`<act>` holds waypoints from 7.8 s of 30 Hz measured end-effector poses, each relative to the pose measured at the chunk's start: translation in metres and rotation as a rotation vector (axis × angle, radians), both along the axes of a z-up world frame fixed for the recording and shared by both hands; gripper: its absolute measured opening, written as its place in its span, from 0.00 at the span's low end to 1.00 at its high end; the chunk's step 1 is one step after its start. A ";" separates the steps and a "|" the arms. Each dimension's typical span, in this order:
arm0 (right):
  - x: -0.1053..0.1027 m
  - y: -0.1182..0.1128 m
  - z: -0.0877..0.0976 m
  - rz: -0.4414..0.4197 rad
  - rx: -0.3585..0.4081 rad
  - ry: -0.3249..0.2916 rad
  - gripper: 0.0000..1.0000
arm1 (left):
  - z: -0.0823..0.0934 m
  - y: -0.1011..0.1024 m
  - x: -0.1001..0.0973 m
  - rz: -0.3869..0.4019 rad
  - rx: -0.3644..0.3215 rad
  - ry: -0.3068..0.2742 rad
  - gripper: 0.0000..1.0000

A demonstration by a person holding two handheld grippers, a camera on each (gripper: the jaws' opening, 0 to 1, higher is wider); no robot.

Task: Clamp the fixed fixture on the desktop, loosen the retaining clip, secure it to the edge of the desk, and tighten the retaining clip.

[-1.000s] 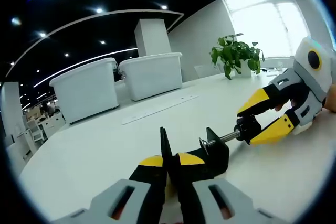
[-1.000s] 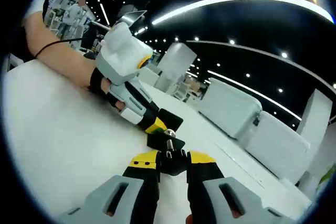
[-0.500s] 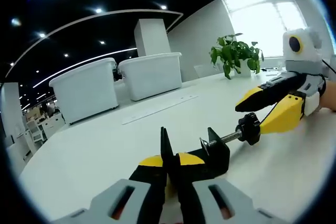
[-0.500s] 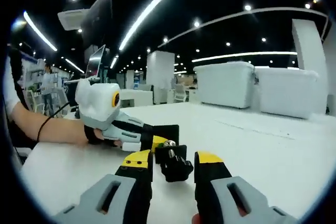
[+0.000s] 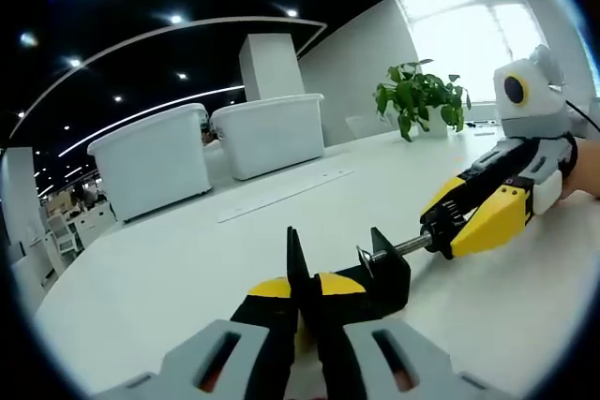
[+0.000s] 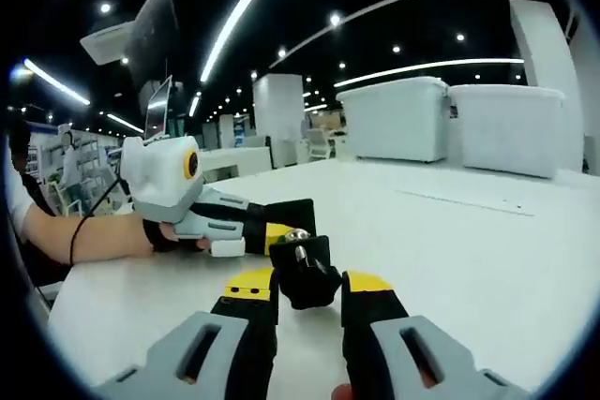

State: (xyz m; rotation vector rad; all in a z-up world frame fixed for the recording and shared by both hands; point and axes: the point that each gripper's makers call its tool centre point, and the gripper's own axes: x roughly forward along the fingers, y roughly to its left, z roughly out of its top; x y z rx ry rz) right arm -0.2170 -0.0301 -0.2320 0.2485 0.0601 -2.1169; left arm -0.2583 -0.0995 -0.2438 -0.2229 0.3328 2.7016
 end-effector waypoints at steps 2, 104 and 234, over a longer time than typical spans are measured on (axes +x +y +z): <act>0.001 0.000 0.000 -0.001 -0.004 -0.004 0.26 | 0.000 0.000 0.000 0.000 0.000 0.000 0.07; -0.006 0.001 -0.004 -0.040 0.014 -0.011 0.25 | 0.000 -0.002 -0.004 0.000 0.003 -0.005 0.07; -0.011 0.005 0.011 -0.048 -0.068 0.029 0.32 | 0.000 -0.001 -0.001 -0.002 0.002 -0.002 0.07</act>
